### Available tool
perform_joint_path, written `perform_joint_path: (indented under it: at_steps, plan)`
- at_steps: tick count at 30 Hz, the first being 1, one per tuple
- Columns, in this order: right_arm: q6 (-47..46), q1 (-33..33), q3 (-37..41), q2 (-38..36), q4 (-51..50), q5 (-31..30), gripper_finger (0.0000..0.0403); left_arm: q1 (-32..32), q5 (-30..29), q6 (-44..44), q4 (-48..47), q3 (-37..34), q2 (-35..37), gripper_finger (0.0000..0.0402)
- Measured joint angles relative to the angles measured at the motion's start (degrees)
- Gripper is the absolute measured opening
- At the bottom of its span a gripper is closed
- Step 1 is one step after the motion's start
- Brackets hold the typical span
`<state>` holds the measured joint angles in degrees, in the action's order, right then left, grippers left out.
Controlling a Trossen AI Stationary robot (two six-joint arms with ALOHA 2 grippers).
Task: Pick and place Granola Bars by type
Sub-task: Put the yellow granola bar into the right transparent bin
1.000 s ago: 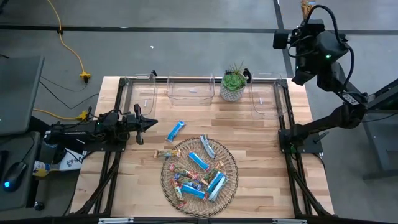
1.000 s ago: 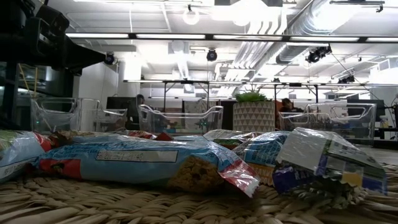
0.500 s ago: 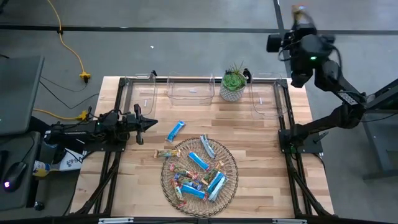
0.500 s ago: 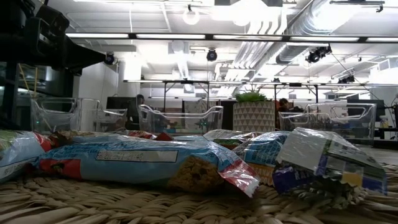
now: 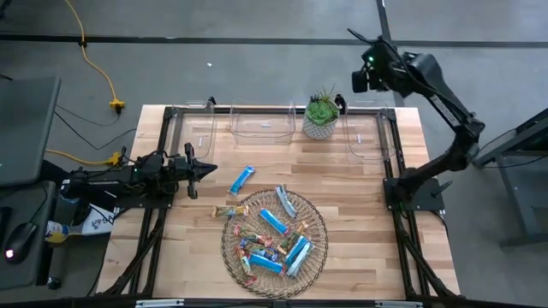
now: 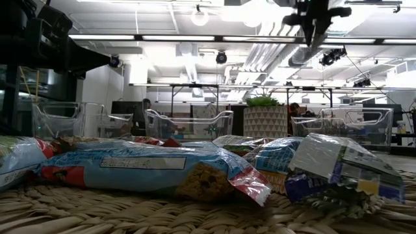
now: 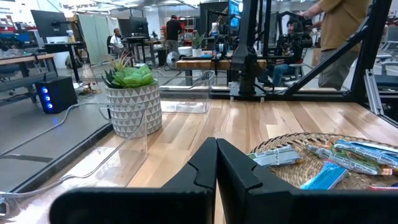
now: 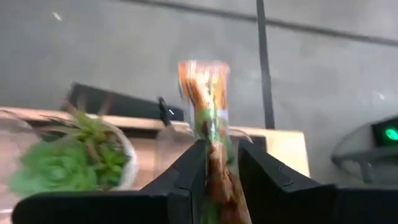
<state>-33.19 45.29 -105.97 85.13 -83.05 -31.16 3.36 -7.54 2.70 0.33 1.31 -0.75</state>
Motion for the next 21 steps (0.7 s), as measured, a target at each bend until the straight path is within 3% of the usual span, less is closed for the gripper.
perform_joint_path:
  at_steps: [9, 21]
  plan:
    - [1.1, 4.9, 0.0, 8.2, -6.5, 9.7, 0.0078, 0.0, 0.0, 0.0, 0.0, 0.0, 0.0, 0.0003]
    - [2.2, 4.8, 7.3, 9.0, -6.4, 12.8, 0.0078, 0.0, 0.0, 0.0, 0.0, 0.0, 0.0, 0.0003]
